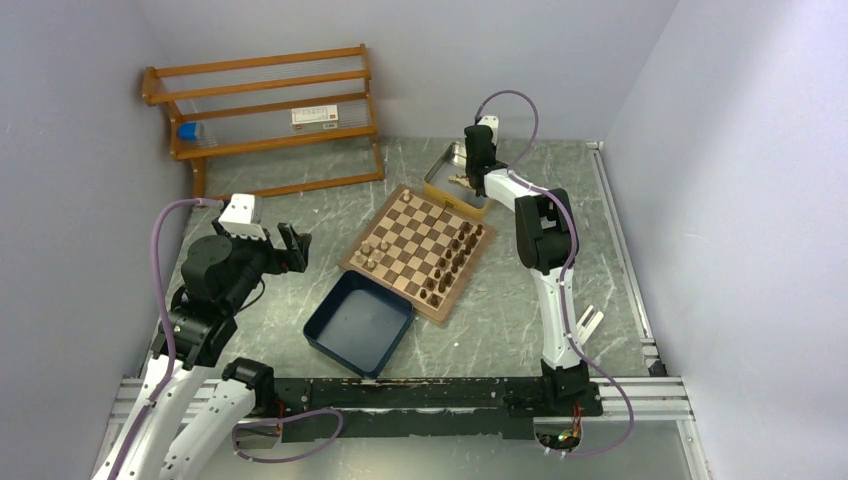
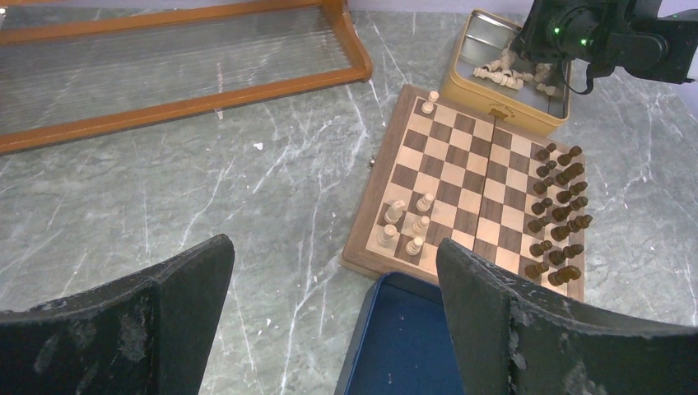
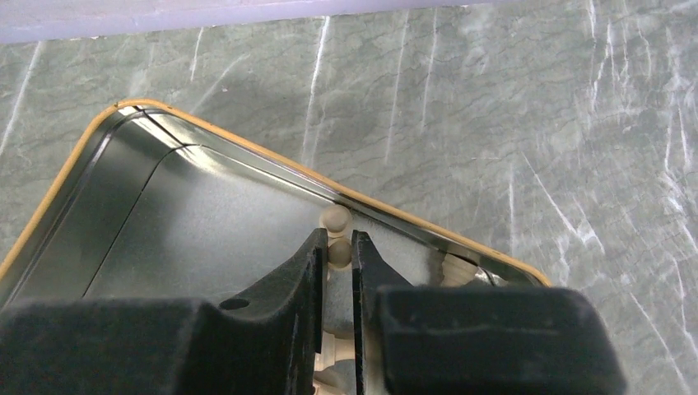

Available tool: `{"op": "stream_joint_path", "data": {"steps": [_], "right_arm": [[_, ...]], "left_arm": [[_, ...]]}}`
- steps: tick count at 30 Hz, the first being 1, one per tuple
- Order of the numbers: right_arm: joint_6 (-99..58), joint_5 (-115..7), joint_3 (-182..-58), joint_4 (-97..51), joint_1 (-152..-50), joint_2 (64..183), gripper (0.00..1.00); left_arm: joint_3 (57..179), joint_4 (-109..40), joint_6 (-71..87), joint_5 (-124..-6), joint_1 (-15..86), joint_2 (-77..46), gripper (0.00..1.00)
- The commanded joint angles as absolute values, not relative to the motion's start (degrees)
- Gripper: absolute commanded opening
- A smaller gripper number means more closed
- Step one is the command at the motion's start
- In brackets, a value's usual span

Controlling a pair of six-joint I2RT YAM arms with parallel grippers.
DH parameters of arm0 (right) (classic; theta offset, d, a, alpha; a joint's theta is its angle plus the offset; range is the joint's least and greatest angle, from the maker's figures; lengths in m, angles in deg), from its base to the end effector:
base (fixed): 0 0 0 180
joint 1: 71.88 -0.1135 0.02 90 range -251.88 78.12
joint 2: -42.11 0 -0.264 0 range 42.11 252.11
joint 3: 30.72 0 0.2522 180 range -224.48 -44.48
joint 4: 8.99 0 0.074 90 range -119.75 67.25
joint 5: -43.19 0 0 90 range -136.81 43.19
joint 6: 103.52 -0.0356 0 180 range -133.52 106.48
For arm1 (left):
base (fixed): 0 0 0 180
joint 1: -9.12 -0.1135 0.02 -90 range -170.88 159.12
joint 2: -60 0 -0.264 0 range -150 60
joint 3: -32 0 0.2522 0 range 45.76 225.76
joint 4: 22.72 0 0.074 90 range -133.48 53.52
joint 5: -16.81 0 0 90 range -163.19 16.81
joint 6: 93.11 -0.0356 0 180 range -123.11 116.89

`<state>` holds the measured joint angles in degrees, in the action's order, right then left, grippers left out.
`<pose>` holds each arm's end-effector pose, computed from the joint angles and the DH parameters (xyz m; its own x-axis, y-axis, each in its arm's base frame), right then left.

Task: Set up the chess pieces on the board
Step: Pick up the chess piece from the storage box.

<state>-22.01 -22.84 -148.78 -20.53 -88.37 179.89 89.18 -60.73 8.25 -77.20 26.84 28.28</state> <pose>0.5257 0.1405 0.1505 -0.4813 -0.0018 -0.8766 0.1463 0.9858 -0.0823 0.1246 -0.0372 0.3369 -0.2499 -0.1264 -0.9600 0.1932 0.9650 -0.1774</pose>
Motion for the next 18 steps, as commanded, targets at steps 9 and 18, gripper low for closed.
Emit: {"op": "stream_joint_path", "data": {"steps": [9, 18], "right_arm": [[-20.42, -22.86, -147.8, -20.13, -88.23, 177.81, 0.12], [-19.34, -24.46, -144.24, -20.14, -88.28, 173.55, 0.1]], "left_arm": [[88.92, -59.68, 8.24, -76.0, 26.44, 28.44, 0.97], [88.91, -59.68, 8.32, -76.0, 26.43, 28.23, 0.97]]}}
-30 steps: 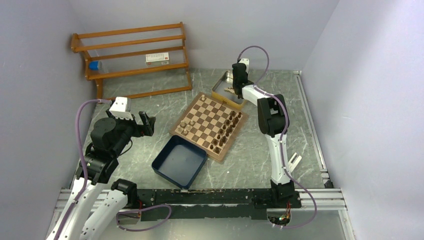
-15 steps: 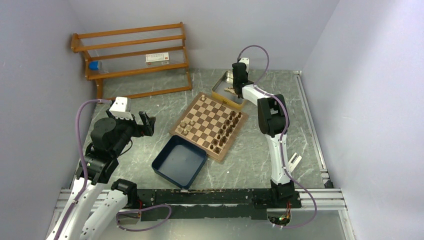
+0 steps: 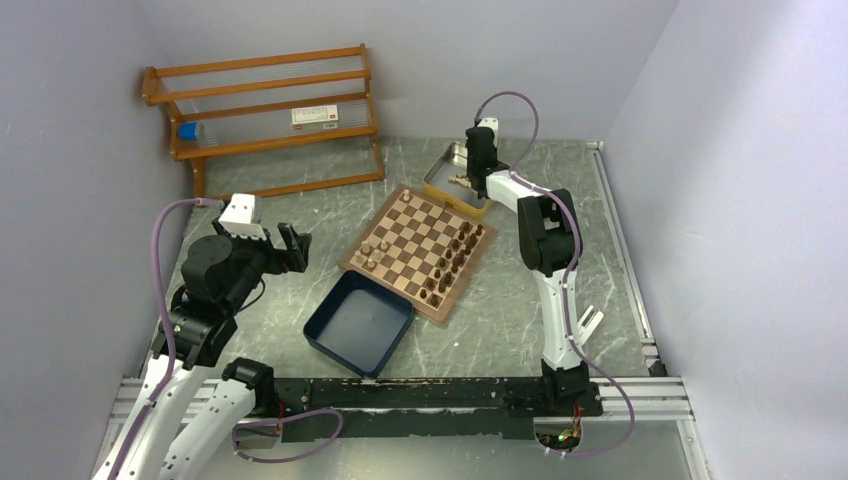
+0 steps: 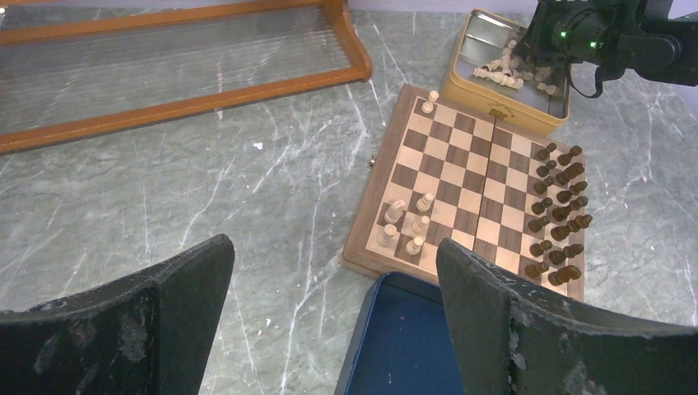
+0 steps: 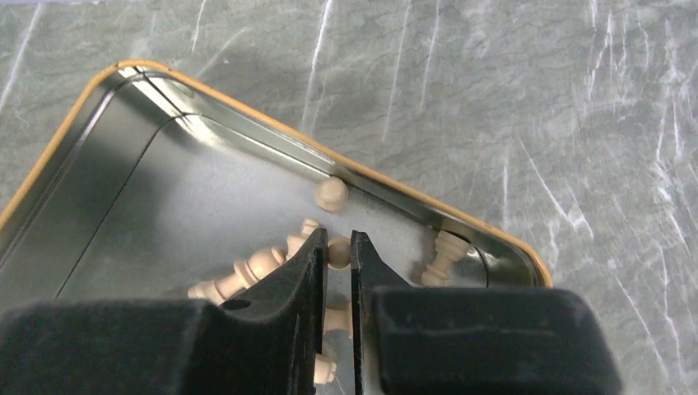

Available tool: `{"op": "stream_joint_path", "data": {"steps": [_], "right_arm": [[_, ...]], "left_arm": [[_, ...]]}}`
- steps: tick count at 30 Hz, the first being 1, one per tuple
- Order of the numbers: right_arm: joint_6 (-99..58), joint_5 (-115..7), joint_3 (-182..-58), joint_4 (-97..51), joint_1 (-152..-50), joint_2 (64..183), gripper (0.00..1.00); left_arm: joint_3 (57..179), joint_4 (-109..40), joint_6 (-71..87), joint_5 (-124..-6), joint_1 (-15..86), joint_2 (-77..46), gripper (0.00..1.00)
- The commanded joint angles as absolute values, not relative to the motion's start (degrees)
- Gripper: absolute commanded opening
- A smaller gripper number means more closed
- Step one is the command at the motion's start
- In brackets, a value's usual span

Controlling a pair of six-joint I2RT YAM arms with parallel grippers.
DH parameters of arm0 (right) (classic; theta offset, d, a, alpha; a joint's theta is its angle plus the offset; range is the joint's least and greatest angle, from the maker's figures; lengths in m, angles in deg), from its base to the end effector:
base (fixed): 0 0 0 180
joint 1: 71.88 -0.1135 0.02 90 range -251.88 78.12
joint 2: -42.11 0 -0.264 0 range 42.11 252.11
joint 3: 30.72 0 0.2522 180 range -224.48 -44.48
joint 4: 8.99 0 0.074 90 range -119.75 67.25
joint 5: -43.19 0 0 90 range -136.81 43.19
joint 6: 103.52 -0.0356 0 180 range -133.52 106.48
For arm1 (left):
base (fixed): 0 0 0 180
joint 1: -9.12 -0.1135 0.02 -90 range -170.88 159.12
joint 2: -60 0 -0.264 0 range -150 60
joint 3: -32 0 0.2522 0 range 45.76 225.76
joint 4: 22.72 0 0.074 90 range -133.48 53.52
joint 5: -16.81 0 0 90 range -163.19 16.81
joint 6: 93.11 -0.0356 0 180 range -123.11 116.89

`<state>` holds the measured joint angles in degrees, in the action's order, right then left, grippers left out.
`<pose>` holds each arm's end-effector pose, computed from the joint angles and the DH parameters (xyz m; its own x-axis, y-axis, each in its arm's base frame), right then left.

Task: Set up the chess pieces on the board
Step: Pick up the chess piece from the storage box.

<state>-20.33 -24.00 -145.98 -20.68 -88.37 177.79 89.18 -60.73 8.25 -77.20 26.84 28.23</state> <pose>0.5176 0.1388 0.1532 -0.4998 -0.0340 -0.8655 0.1133 0.9881 -0.1042 0.1248 -0.0373 0.3368 -0.2507 -0.1262 -0.9598 0.1930 0.9651 -0.1773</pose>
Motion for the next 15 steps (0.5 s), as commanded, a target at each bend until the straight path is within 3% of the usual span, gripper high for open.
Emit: {"op": "stream_joint_path", "data": {"steps": [1, 15], "right_arm": [[-19.26, -24.66, -143.83, -20.12, -88.38, 173.06, 0.1], [-19.2, -26.89, -137.6, -19.62, -89.56, 165.24, 0.1]], "left_arm": [[88.92, -59.72, 8.28, -76.06, 26.43, 28.27, 0.97], [88.92, -59.76, 8.29, -76.18, 26.43, 28.01, 0.97]]}}
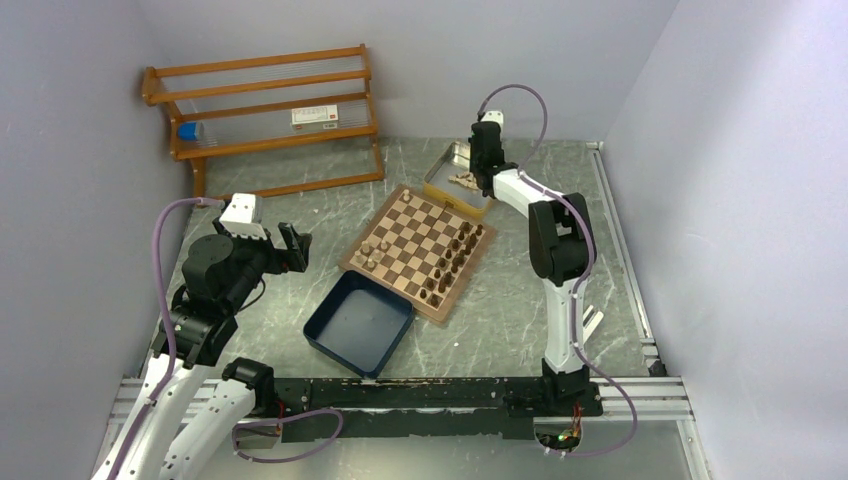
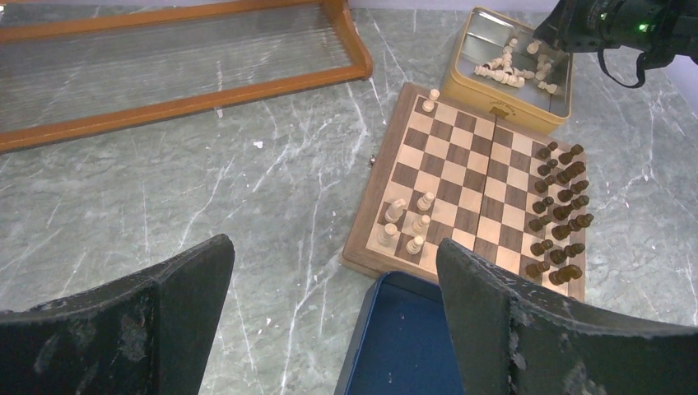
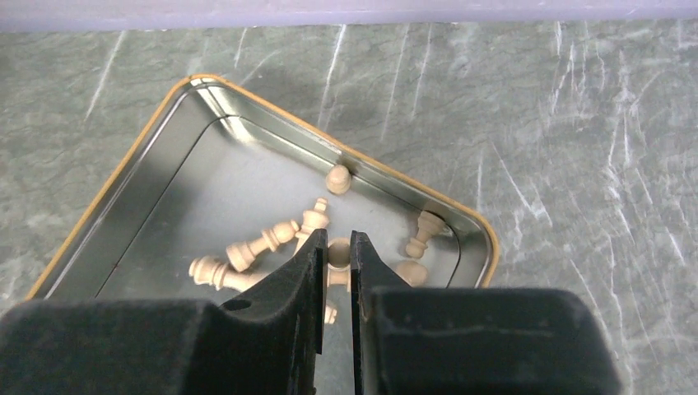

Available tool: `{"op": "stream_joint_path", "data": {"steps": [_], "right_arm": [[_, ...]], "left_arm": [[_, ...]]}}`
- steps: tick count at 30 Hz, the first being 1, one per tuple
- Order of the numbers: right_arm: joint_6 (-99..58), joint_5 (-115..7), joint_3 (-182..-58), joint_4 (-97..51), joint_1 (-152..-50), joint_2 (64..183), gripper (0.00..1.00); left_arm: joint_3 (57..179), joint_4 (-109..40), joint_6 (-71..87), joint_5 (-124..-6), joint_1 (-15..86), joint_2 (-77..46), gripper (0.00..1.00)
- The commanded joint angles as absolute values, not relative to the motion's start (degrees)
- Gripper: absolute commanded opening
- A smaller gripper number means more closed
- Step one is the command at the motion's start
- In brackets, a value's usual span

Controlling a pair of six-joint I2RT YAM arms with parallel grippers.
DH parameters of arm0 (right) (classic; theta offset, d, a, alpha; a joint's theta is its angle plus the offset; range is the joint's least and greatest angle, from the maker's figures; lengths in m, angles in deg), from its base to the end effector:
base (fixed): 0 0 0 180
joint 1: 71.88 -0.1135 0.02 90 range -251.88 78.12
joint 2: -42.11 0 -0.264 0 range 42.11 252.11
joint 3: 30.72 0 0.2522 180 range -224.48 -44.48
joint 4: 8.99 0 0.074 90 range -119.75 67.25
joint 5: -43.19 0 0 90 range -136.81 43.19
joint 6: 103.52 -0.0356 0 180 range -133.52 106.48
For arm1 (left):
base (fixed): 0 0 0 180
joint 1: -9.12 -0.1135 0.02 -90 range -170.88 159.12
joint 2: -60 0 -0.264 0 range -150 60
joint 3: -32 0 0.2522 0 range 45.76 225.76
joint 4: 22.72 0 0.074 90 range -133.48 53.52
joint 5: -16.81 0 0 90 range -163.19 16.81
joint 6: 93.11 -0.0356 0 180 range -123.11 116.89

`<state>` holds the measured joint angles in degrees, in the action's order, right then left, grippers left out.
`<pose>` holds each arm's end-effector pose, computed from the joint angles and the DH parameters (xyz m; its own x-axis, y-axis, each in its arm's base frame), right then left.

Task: Set up the chess pieces on the board
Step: Pick up the chess piece from the storage box, then place the chess piece on the chessboard.

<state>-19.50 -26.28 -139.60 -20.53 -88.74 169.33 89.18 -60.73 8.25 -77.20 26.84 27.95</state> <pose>0.4938 0.1366 0.1909 -0.4722 -0.0411 -0.8806 0.0690 0.9941 -0.0834 0.1259 -0.0376 0.3363 -0.2552 -0.1247 -0.9588 0.1922 0.9653 -0.1767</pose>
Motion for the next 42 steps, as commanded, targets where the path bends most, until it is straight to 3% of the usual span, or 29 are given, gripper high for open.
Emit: {"op": "stream_joint_path", "data": {"steps": [1, 21, 42], "right_arm": [[-19.23, -27.13, -136.7, -19.6, -89.89, 163.96, 0.1], [-21.69, -31.66, -116.26, -15.84, -105.56, 143.07, 0.12], [-24.79, -39.09, -109.9, -8.59, -115.99, 147.58, 0.13]], "left_arm": [[88.96, -59.71, 8.32, -76.22, 26.43, 28.02, 0.97], [88.92, -59.77, 8.38, -76.29, 26.43, 28.45, 0.97], [88.92, -59.77, 8.35, -76.41, 26.43, 28.2, 0.97]]}}
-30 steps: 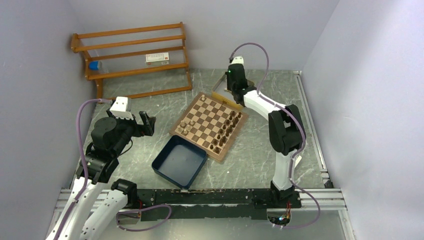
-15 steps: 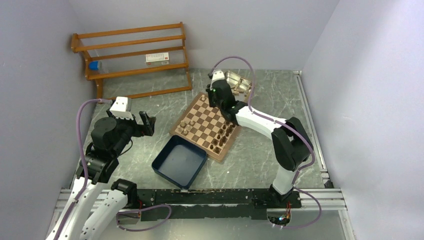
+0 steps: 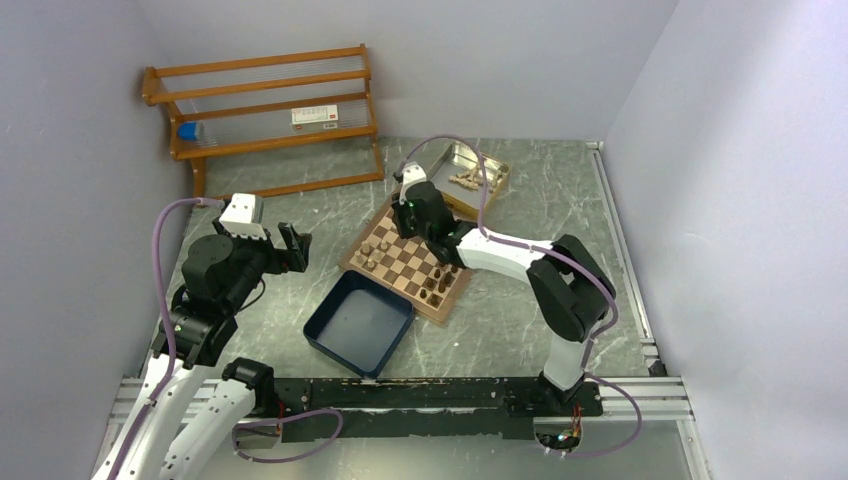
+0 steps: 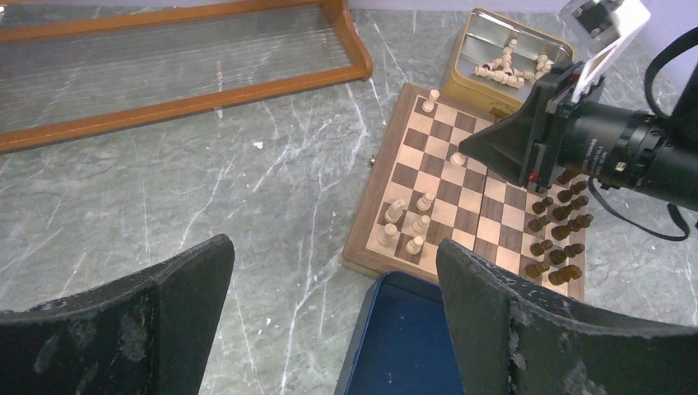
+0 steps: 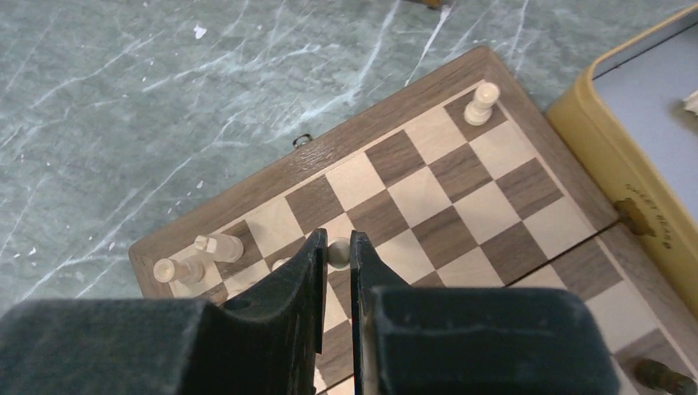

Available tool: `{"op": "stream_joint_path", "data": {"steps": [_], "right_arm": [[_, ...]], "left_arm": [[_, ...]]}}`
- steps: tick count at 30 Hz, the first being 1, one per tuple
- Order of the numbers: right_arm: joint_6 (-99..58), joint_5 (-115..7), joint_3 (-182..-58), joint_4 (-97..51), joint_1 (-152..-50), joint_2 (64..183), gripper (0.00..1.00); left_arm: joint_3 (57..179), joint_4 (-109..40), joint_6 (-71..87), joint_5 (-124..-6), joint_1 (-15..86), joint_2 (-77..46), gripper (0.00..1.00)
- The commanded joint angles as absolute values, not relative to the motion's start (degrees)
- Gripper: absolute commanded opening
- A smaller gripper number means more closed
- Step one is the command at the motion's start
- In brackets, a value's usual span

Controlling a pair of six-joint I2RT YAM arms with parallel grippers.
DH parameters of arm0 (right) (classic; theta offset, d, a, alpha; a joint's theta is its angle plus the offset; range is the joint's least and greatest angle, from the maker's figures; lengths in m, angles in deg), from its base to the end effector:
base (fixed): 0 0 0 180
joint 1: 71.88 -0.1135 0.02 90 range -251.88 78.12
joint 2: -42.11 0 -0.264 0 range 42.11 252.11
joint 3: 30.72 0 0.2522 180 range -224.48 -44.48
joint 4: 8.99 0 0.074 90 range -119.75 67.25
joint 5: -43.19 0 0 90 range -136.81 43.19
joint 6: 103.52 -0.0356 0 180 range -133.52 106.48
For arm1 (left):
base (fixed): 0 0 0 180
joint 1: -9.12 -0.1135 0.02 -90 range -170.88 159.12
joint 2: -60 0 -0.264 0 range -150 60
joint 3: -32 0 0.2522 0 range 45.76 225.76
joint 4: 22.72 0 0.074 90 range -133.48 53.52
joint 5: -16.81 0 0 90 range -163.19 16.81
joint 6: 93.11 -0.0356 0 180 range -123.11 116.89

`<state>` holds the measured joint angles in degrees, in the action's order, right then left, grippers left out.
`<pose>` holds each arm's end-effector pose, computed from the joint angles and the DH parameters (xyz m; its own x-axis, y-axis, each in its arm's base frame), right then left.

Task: Set up the chess pieces on the board
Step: Place the chess piece on the chessboard.

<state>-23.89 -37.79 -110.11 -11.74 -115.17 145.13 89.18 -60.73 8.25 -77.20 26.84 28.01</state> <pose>0.3010 0.2759 0.2211 -0.4216 -0.1530 -0.8938 -0.5074 0.8567 0.0927 0.1256 -0.0375 0.3364 -0.2542 -0.1250 -0.9590 0.1924 0.9653 -0.1768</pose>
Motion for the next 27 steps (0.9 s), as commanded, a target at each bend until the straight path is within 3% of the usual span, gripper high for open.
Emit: {"op": "stream_joint_path", "data": {"steps": [1, 27], "right_arm": [[-24.57, -39.3, -110.0, -8.29, -116.14, 148.17, 0.13], [-21.44, -35.35, -112.23, -7.5, -117.63, 154.38, 0.13]], "left_arm": [[88.92, -59.78, 8.39, -76.37, 26.43, 28.16, 0.97], [88.92, -59.77, 8.4, -76.43, 26.43, 28.52, 0.97]]}}
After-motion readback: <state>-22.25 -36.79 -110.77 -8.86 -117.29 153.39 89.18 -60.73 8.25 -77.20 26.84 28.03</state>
